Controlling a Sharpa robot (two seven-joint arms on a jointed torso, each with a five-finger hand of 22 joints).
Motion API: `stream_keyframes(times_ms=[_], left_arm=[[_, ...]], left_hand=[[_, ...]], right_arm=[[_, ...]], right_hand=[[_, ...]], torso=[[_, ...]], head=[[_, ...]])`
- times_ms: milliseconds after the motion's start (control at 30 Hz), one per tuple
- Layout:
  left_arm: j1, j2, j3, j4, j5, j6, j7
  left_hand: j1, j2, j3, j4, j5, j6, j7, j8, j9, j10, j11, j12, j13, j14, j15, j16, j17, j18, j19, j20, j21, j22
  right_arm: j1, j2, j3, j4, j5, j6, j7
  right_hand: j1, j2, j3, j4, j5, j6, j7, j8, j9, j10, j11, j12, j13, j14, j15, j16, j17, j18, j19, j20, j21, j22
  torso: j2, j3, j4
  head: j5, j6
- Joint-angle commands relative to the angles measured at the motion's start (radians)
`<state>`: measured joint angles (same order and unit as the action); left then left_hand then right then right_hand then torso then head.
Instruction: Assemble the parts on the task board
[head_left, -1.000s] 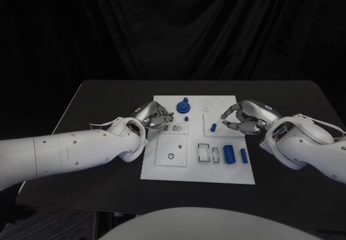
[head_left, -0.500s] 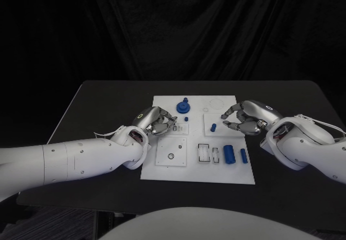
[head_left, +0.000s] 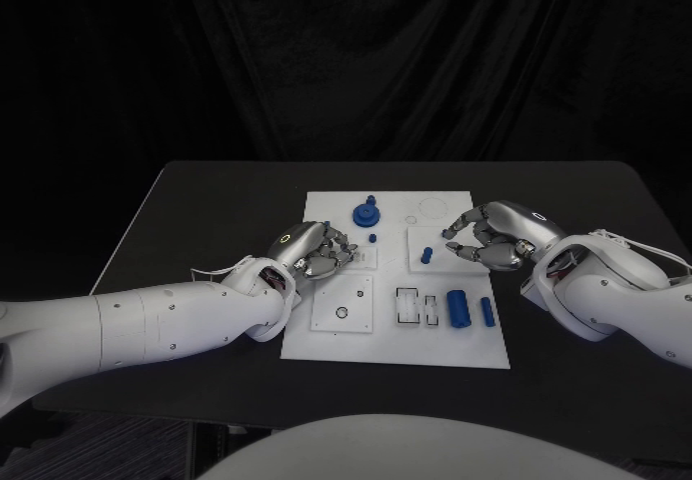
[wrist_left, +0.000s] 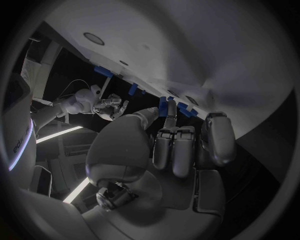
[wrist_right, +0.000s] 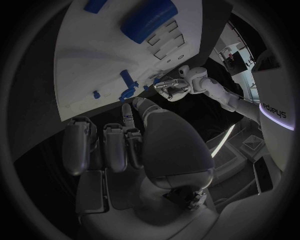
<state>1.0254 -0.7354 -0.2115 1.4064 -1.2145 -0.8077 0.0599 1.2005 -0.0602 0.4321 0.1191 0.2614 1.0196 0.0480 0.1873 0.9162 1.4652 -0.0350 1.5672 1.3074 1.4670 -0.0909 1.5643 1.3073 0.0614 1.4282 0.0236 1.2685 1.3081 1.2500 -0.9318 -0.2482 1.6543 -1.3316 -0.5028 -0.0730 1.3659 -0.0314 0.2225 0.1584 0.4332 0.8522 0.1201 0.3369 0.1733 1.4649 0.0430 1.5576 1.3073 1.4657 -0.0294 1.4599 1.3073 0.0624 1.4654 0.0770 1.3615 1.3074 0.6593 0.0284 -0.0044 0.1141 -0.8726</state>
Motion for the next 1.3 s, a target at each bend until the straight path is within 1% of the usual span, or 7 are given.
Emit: stream_keyframes(times_ms=[33, 300, 533, 800, 967, 1167, 1300], left_arm=[[-0.010, 0.008, 0.000, -0.022, -0.005, 0.031, 0.145], [-0.030, 0.021, 0.000, -0.073, -0.005, 0.032, 0.261], [-0.036, 0.022, 0.000, -0.099, -0.007, 0.030, 0.317], [-0.040, 0.020, 0.000, -0.119, -0.040, 0.015, 0.351], [-0.044, 0.021, 0.000, -0.131, -0.047, 0.013, 0.359], [-0.048, 0.019, 0.000, -0.137, -0.064, 0.015, 0.347], [-0.050, 0.018, 0.000, -0.139, -0.074, 0.022, 0.327]], left_hand=[[0.027, -0.002, -0.002, 0.002, -0.012, -0.011, -0.004, -0.008, 0.000, 0.106, 0.007, 0.004, 0.263, 0.104, 0.011, 0.006, 0.263, 0.005, 0.002, 0.008, 0.009, 0.164], [0.099, -0.006, -0.016, 0.015, -0.035, -0.037, 0.011, -0.031, -0.009, 0.106, 0.021, 0.004, 0.263, 0.104, 0.024, 0.006, 0.263, 0.004, -0.005, 0.020, 0.011, 0.174], [0.125, -0.007, -0.027, 0.028, -0.042, -0.052, 0.022, -0.046, -0.017, 0.106, 0.031, 0.004, 0.263, 0.104, 0.033, 0.006, 0.263, 0.005, -0.013, 0.028, 0.007, 0.175], [0.131, -0.012, -0.046, 0.056, -0.060, -0.062, 0.031, -0.060, -0.026, 0.106, 0.040, 0.004, 0.263, 0.104, 0.042, 0.006, 0.263, 0.004, -0.015, 0.036, 0.010, 0.176], [0.139, -0.014, -0.047, 0.059, -0.064, -0.065, 0.033, -0.065, -0.029, 0.106, 0.041, 0.004, 0.263, 0.104, 0.043, 0.006, 0.263, 0.004, -0.016, 0.038, 0.009, 0.176], [0.150, -0.020, -0.053, 0.066, -0.068, -0.078, 0.040, -0.078, -0.037, 0.106, 0.046, 0.004, 0.263, 0.104, 0.047, 0.006, 0.263, 0.003, -0.014, 0.042, 0.016, 0.178], [0.154, -0.025, -0.060, 0.075, -0.072, -0.090, 0.046, -0.089, -0.044, 0.106, 0.051, 0.004, 0.263, 0.104, 0.051, 0.006, 0.263, 0.000, -0.008, 0.046, 0.029, 0.181]], right_arm=[[-0.003, -0.003, 0.001, 0.003, 0.001, -0.011, 0.002], [-0.005, -0.007, 0.000, 0.004, 0.002, -0.007, 0.003], [-0.007, -0.008, 0.000, 0.004, 0.002, -0.005, 0.002], [-0.008, -0.011, 0.000, 0.005, 0.002, -0.004, 0.001], [-0.009, -0.013, 0.000, 0.006, 0.004, -0.004, 0.000], [-0.009, -0.015, 0.000, 0.007, 0.006, -0.001, -0.002], [-0.009, -0.016, 0.000, 0.008, 0.007, 0.001, -0.003]], right_hand=[[0.007, -0.005, 0.000, -0.006, 0.003, -0.005, 0.001, 0.000, 0.001, 0.059, -0.004, -0.006, 0.209, 0.078, -0.006, -0.002, 0.154, -0.004, 0.013, -0.007, -0.004, 0.148], [0.007, -0.006, 0.000, -0.006, 0.004, -0.007, 0.002, -0.001, 0.001, 0.058, -0.004, -0.006, 0.209, 0.078, -0.006, -0.002, 0.154, -0.004, 0.013, -0.007, -0.004, 0.148], [0.006, -0.006, 0.000, -0.006, 0.004, -0.008, 0.002, -0.002, 0.001, 0.058, -0.004, -0.007, 0.208, 0.078, -0.006, -0.001, 0.155, -0.004, 0.012, -0.007, -0.005, 0.148], [0.006, -0.006, 0.001, -0.006, 0.004, -0.009, 0.002, -0.002, 0.000, 0.058, -0.003, -0.007, 0.208, 0.078, -0.005, -0.001, 0.155, -0.004, 0.013, -0.007, -0.005, 0.148], [0.005, -0.006, 0.001, -0.006, 0.004, -0.011, 0.003, -0.003, 0.000, 0.058, -0.003, -0.007, 0.208, 0.078, -0.005, -0.001, 0.155, -0.004, 0.013, -0.007, -0.005, 0.148], [0.004, -0.006, 0.002, -0.006, 0.004, -0.013, 0.004, -0.005, 0.000, 0.058, -0.003, -0.007, 0.208, 0.078, -0.005, 0.000, 0.156, -0.004, 0.013, -0.006, -0.004, 0.148], [0.004, -0.006, 0.002, -0.006, 0.004, -0.013, 0.004, -0.005, 0.000, 0.058, -0.003, -0.007, 0.208, 0.078, -0.005, 0.000, 0.156, -0.004, 0.013, -0.006, -0.004, 0.148]], torso=[[0.000, -0.0007, -0.0002], [0.001, -0.0011, -0.0003], [0.002, -0.0020, 0.0002], [0.001, -0.0021, 0.0006], [0.001, -0.0010, -0.0004], [0.001, -0.0017, -0.0008], [0.001, -0.0006, -0.0007]], head=[[-0.001, 0.000], [0.000, 0.000], [0.002, 0.000], [0.000, 0.000], [0.000, 0.000], [0.001, 0.000], [0.001, 0.000]])
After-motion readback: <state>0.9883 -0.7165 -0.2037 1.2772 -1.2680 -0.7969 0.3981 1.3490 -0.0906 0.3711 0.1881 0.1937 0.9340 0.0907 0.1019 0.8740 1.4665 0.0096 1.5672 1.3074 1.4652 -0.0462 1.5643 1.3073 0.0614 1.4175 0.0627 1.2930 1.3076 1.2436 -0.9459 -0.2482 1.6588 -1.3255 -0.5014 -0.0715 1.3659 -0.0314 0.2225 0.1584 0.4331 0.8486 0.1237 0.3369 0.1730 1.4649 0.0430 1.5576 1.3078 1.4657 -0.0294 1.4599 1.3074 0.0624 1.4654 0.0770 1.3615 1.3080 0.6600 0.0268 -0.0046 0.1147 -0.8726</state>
